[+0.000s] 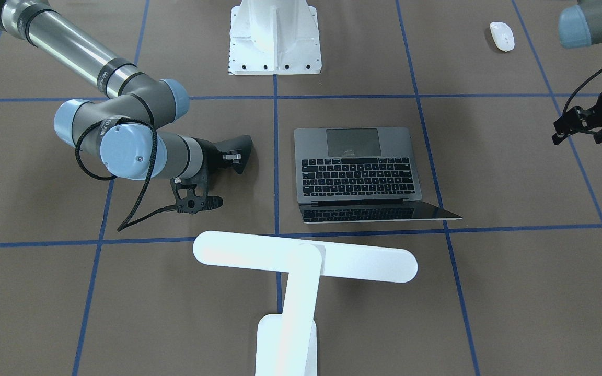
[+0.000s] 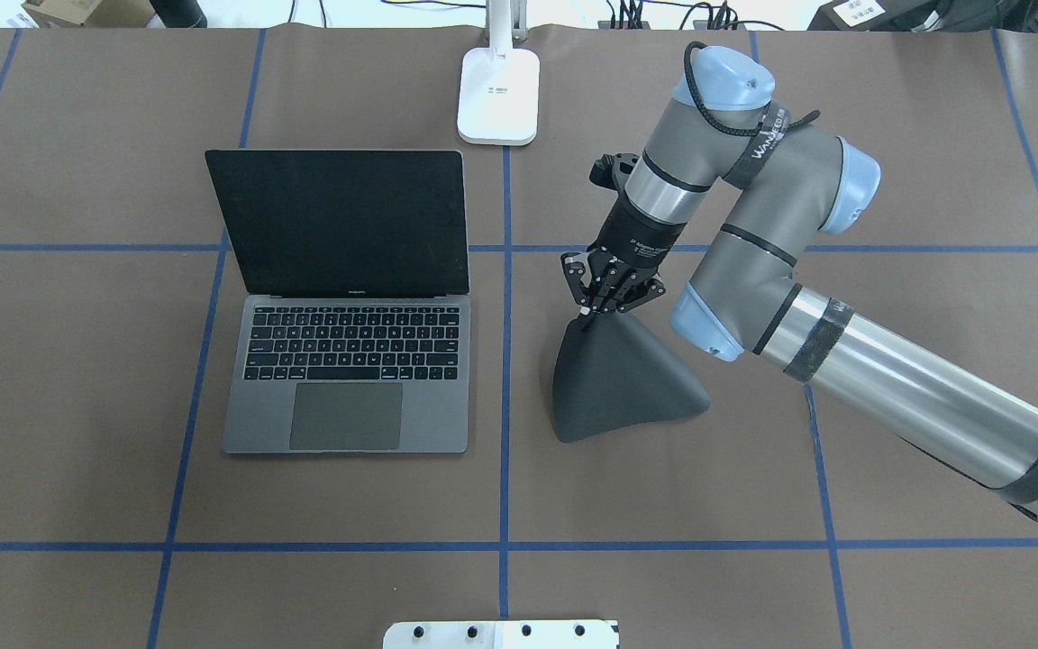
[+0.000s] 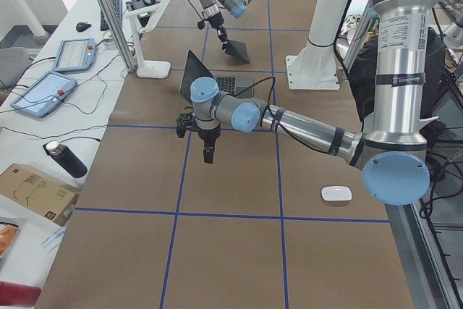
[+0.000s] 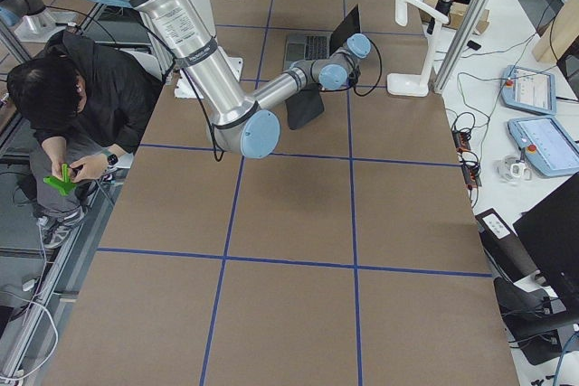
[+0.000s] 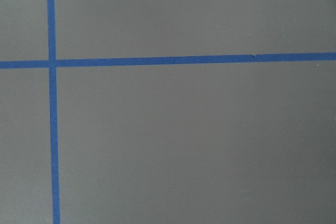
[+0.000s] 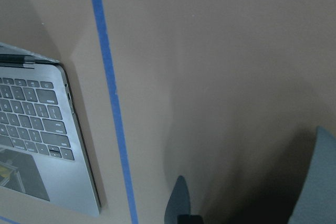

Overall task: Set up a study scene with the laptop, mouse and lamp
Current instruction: 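Lower the black mouse pad onto the table beside the laptop with the right gripper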

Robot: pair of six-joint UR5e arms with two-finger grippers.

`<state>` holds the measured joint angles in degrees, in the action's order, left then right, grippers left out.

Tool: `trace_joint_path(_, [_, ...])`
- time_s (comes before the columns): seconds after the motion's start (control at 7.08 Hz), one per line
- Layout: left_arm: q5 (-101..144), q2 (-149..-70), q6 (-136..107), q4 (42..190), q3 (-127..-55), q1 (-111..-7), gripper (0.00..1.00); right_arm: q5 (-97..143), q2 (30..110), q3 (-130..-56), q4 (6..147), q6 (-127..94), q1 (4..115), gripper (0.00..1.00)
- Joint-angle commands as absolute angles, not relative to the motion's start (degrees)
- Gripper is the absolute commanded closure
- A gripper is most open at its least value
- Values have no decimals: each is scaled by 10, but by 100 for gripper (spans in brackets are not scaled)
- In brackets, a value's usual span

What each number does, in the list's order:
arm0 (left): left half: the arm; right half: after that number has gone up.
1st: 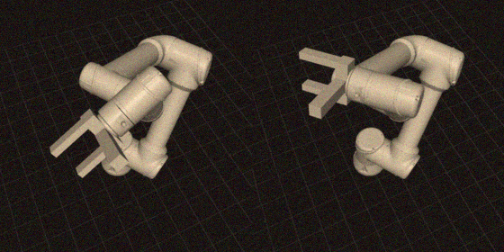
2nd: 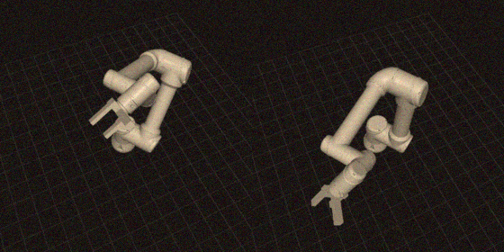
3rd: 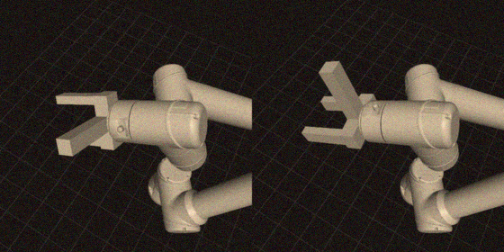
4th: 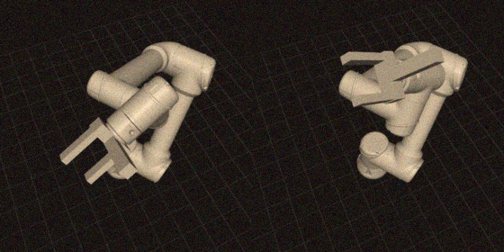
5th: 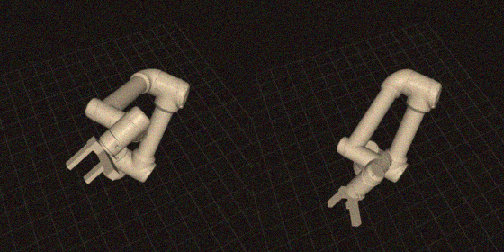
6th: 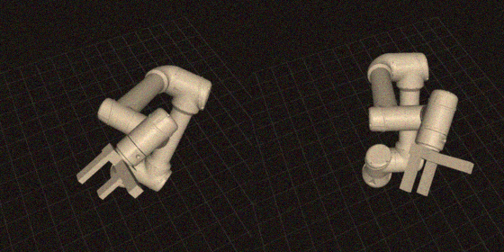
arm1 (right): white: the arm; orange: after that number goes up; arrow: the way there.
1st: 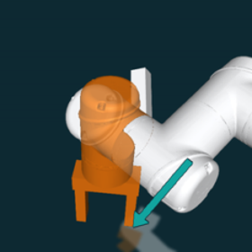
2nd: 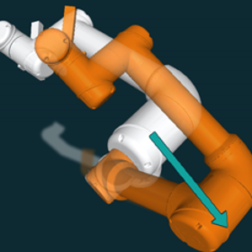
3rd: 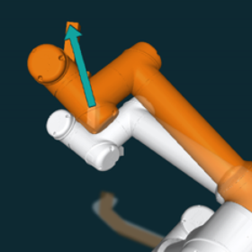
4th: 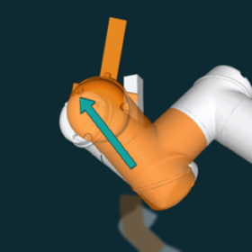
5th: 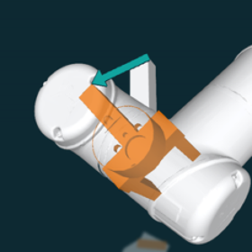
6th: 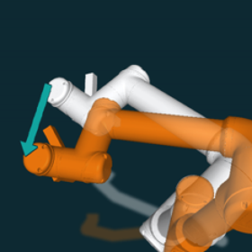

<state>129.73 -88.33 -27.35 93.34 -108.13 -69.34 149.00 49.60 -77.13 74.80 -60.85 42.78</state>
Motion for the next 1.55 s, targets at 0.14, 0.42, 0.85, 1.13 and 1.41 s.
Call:
trace_joint_path(0.14, [1297, -885, -273, 933, -1073, -693, 0, 1466, 470, -743, 746, -609, 420, 100])
trace_joint_path(0.42, [1297, -888, -273, 934, -1068, -693, 0, 1450, 454, -730, 745, -609, 415, 100])
trace_joint_path(0.85, [1297, -889, -273, 934, -1064, -694, 0, 1449, 446, -704, 746, -610, 411, 100])
trace_joint_path(1.13, [1297, -891, -273, 934, -1065, -694, 0, 1450, 446, -694, 746, -612, 411, 100])
trace_joint_path(1.41, [1297, -891, -273, 934, -1066, -694, 0, 1452, 445, -689, 746, -626, 411, 100])
